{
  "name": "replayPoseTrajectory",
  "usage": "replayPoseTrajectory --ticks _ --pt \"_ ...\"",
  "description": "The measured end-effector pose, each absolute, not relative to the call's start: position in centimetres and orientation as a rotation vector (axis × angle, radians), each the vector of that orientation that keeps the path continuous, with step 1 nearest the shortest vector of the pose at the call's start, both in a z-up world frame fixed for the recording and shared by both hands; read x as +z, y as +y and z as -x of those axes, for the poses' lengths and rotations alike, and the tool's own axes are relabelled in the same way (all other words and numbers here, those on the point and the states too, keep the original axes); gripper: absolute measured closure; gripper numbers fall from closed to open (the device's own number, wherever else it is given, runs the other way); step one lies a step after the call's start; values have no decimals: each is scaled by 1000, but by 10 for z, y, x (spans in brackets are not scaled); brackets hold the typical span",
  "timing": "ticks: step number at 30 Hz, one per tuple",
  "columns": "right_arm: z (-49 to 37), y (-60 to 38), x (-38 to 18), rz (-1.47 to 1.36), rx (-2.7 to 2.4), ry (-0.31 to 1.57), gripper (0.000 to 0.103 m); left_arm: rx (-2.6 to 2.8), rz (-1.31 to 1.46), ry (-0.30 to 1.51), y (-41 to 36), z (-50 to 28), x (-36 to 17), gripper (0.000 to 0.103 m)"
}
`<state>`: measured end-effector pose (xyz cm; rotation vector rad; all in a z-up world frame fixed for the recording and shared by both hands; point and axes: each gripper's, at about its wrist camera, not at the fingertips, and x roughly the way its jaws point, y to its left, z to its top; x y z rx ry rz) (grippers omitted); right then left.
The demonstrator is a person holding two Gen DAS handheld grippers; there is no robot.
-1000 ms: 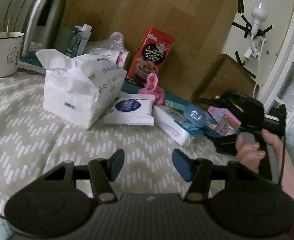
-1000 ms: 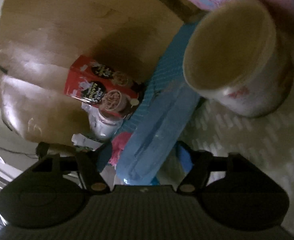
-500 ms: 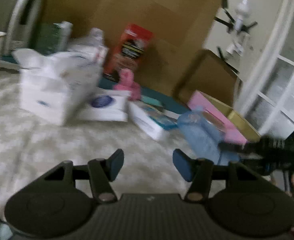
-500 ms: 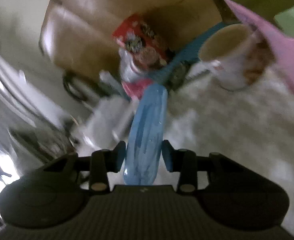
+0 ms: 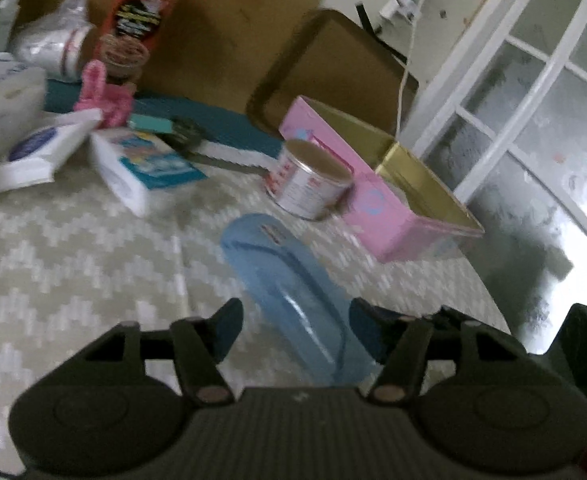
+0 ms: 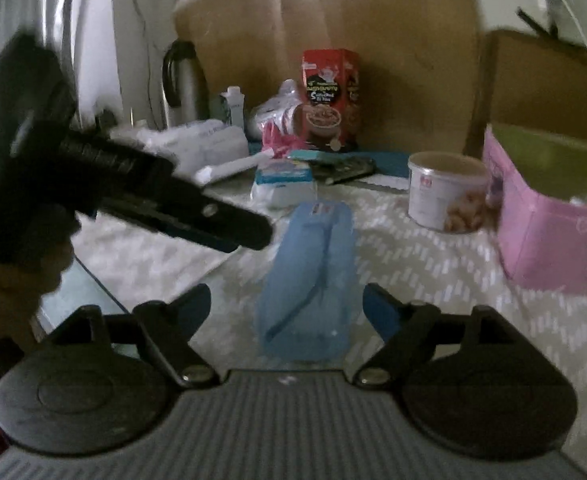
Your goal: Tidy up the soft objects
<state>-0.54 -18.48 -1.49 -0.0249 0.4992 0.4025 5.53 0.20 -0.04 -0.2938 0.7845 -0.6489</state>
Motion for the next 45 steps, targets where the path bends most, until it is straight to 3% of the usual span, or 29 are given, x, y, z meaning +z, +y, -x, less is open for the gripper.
replayPoseTrajectory --ticks 3,4,5,12,19,26,29,31,36,45 --pt "-1 -185 -26 71 371 517 20 -646 257 827 -19 -61 -8 39" --pt "1 -187 -28 75 377 527 38 -649 255 846 -24 -64 -12 39" --pt "-2 -188 -29 69 390 523 44 -670 274 854 -28 -67 -16 40" --pt "18 -211 -11 41 333 377 45 -724 233 770 -50 -59 21 41" --pt "10 -262 24 39 167 225 45 -821 79 598 -125 -80 73 41" --pt "-47 -314 30 -6 42 269 44 -819 2 567 -204 -138 72 41" --pt "-92 -316 18 40 -15 312 38 -737 -30 562 -223 -160 63 42" --pt "-103 -317 14 49 -65 332 38 -703 2 564 -212 -161 64 45" --pt "-67 -320 17 -49 -45 241 38 -733 75 468 -132 -118 74 38" --pt "-46 -255 18 -127 233 248 44 -312 94 561 39 -57 13 35"
